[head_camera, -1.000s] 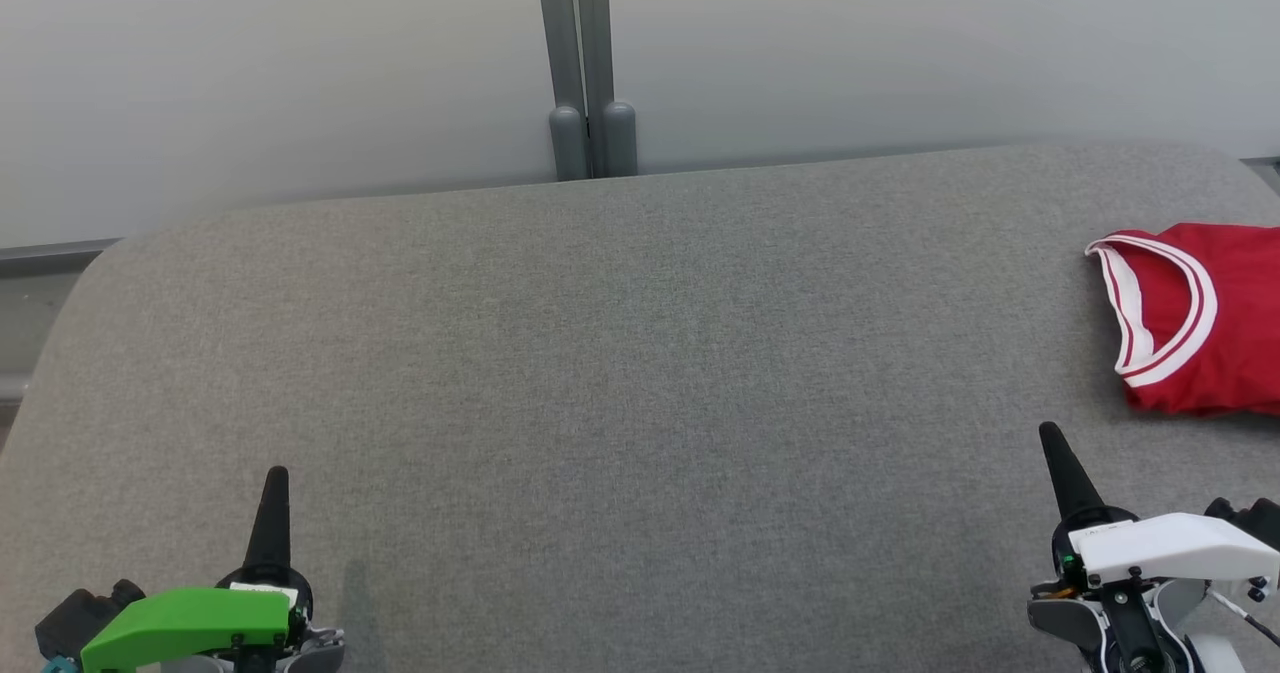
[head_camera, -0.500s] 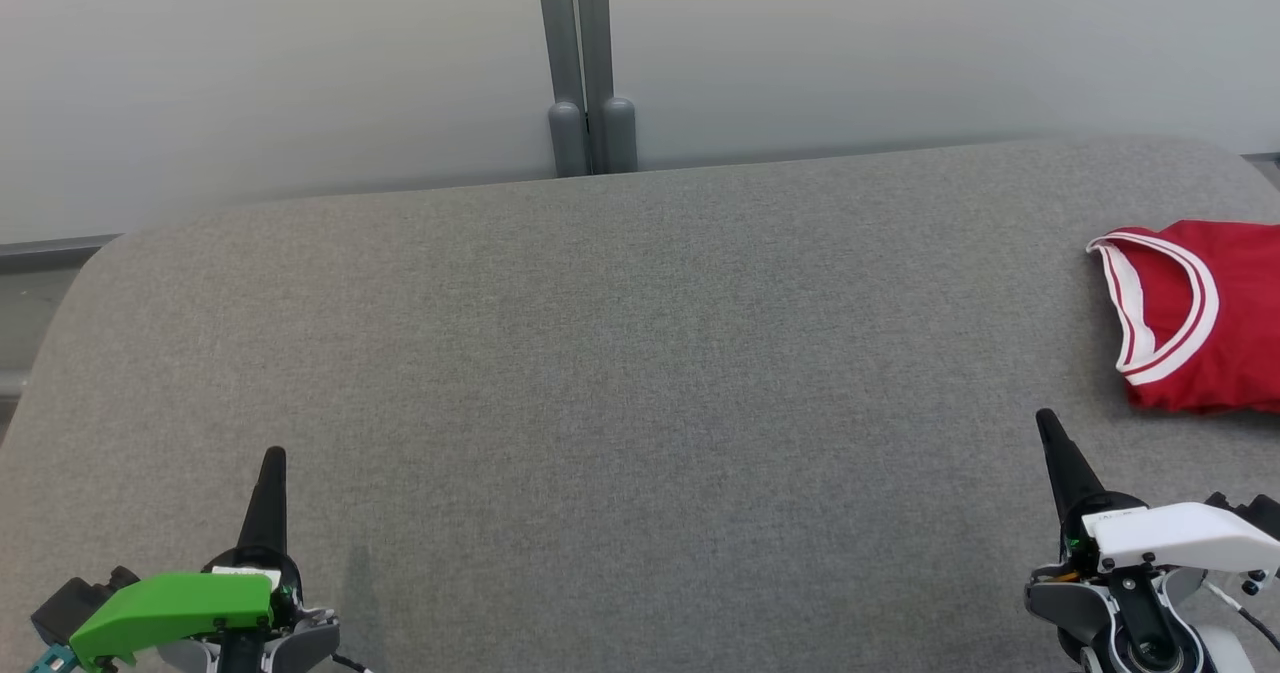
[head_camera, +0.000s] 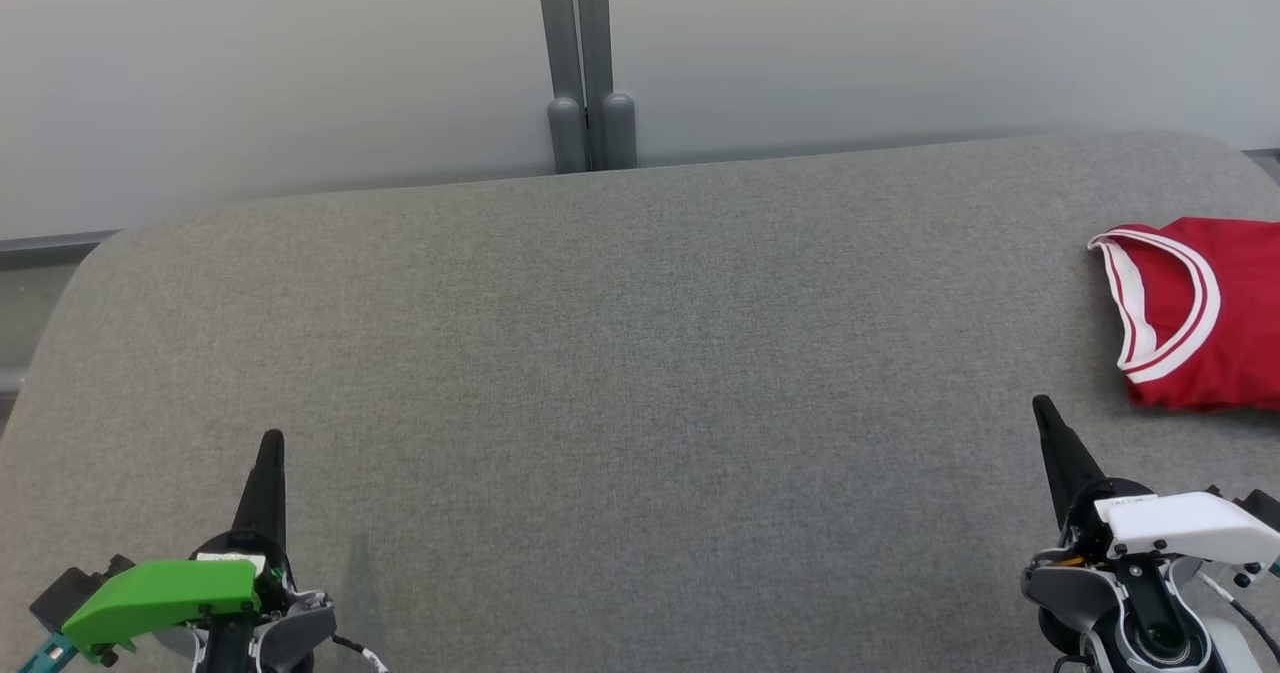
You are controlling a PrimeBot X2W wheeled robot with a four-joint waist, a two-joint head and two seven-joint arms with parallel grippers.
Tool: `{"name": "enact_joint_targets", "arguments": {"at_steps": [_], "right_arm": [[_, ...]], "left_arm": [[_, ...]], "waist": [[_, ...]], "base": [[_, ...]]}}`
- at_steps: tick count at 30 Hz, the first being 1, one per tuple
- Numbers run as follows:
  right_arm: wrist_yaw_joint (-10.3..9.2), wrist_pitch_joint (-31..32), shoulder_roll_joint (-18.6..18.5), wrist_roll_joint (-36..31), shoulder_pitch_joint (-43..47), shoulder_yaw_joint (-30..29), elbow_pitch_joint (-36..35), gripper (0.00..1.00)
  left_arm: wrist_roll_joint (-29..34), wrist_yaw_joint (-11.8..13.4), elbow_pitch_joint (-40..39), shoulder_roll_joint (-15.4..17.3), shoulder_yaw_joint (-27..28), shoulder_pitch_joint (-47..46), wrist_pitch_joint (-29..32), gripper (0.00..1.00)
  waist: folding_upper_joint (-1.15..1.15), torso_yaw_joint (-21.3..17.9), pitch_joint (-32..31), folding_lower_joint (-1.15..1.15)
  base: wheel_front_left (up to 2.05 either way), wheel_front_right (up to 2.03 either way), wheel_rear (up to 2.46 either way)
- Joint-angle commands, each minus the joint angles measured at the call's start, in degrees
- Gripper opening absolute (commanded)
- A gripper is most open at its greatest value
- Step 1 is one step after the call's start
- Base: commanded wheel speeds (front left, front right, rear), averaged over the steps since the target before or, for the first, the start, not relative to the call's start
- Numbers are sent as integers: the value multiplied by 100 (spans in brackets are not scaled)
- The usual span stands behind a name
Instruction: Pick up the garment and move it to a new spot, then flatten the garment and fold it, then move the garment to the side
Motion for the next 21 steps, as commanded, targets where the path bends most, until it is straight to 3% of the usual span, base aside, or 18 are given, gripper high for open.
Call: {"name": "enact_joint_targets", "arguments": {"at_steps": [1,21], "right_arm": [[4,40,-5,139,-76,-18,2,0],[4,185,5,726,-143,-39,18,0]], "left_arm": [[-151,-43,-28,47,32,-146,30,0],[-603,-51,-20,49,66,-236,179,0]], "waist": [[0,0,3,0],[0,-1,37,0]], "base": [[0,0,0],[0,0,0]]}}
